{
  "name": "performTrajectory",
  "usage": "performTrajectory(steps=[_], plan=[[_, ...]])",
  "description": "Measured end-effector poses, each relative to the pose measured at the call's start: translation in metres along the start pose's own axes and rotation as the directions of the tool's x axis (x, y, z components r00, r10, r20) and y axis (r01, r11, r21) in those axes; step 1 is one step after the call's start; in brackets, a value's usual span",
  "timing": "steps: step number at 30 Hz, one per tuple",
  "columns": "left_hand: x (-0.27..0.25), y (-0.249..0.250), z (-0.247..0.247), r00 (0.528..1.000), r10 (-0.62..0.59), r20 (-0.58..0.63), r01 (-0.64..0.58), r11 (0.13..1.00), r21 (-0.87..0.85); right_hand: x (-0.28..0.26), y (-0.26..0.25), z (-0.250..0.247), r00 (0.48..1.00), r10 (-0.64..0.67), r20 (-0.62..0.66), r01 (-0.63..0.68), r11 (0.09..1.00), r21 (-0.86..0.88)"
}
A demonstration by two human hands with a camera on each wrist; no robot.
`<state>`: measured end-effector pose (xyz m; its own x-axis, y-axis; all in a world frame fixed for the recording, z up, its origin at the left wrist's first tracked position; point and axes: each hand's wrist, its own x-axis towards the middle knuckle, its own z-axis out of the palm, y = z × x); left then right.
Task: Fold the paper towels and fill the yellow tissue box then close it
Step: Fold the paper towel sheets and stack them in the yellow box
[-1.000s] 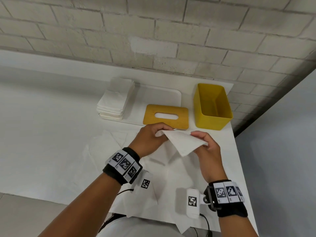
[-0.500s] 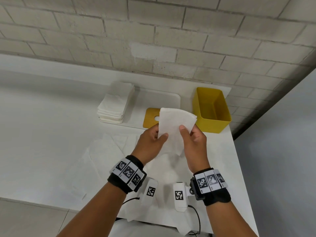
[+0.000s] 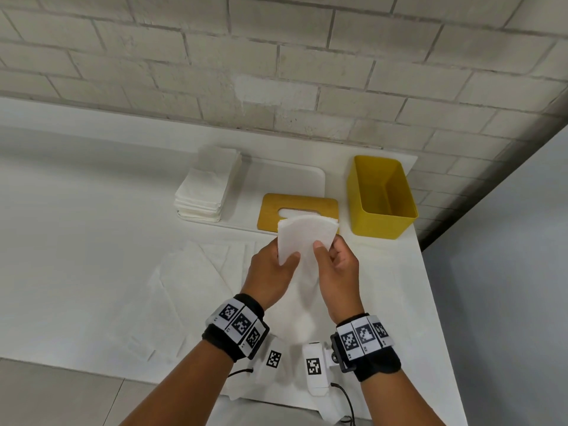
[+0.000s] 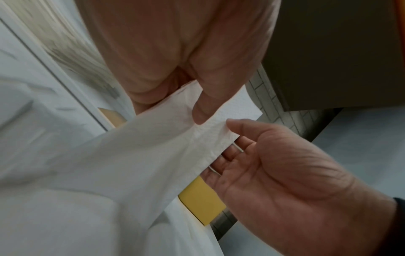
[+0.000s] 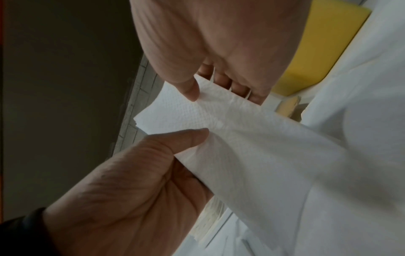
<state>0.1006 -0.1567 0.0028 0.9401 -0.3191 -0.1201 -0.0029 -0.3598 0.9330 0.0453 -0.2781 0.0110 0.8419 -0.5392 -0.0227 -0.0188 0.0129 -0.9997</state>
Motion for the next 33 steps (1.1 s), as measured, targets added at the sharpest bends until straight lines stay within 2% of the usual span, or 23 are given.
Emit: performTrajectory(steps=[4,9,12,17,19,20,22,24,25,26,30,33], plan=[[0.004,0.001,-0.002,1.0,0.011,-0.023,-0.01,1.0,0.017,0.003,-0.006,-0.001,0.999,-0.018,0.029,0.019,1.0,-0.021],[0.006,0.003,-0.01,0.999,0.054,0.006,-0.054,0.998,0.044,0.002,-0.007,-0.004,0.999,-0.028,0.035,0.027,1.0,0.008],[0.002,-0.002,-0.009,0.999,0.026,0.024,-0.027,0.999,0.041,-0.002,-0.001,-0.004,0.999,0.014,0.035,-0.014,1.0,-0.003],[0.0,-0.004,-0.011,1.0,-0.006,-0.017,0.007,0.999,0.047,0.0,0.001,-0.007,0.998,0.029,0.048,-0.028,0.999,-0.024],[0.0,-0.002,-0.013,0.999,-0.015,-0.039,0.015,1.0,-0.004,0.001,0.002,-0.011,0.998,0.04,0.051,-0.039,0.999,-0.021],[0.001,0.0,-0.015,0.998,-0.034,-0.053,0.03,0.996,-0.085,0.0,0.004,-0.014,0.997,0.054,0.056,-0.053,0.998,-0.017],[0.003,0.004,-0.018,0.993,-0.113,-0.032,0.092,0.918,-0.385,-0.002,0.008,-0.02,0.992,0.099,0.072,-0.098,0.995,-0.019],[0.004,0.008,-0.021,0.98,-0.179,0.085,0.189,0.711,-0.677,-0.006,0.009,-0.025,0.982,0.155,0.107,-0.155,0.988,-0.008],[0.004,0.01,-0.021,0.974,-0.185,0.131,0.22,0.629,-0.746,-0.008,0.008,-0.025,0.975,0.18,0.132,-0.187,0.981,0.042],[0.005,0.011,-0.021,0.969,-0.187,0.16,0.24,0.584,-0.776,-0.01,0.007,-0.025,0.966,0.204,0.159,-0.225,0.966,0.127],[0.006,0.009,-0.016,0.96,-0.197,0.199,0.274,0.511,-0.815,-0.017,-0.001,-0.017,0.932,0.265,0.248,-0.353,0.82,0.451],[0.005,0.009,-0.015,0.956,-0.219,0.193,0.283,0.529,-0.8,-0.018,0.002,-0.016,0.929,0.318,0.189,-0.369,0.806,0.463]])
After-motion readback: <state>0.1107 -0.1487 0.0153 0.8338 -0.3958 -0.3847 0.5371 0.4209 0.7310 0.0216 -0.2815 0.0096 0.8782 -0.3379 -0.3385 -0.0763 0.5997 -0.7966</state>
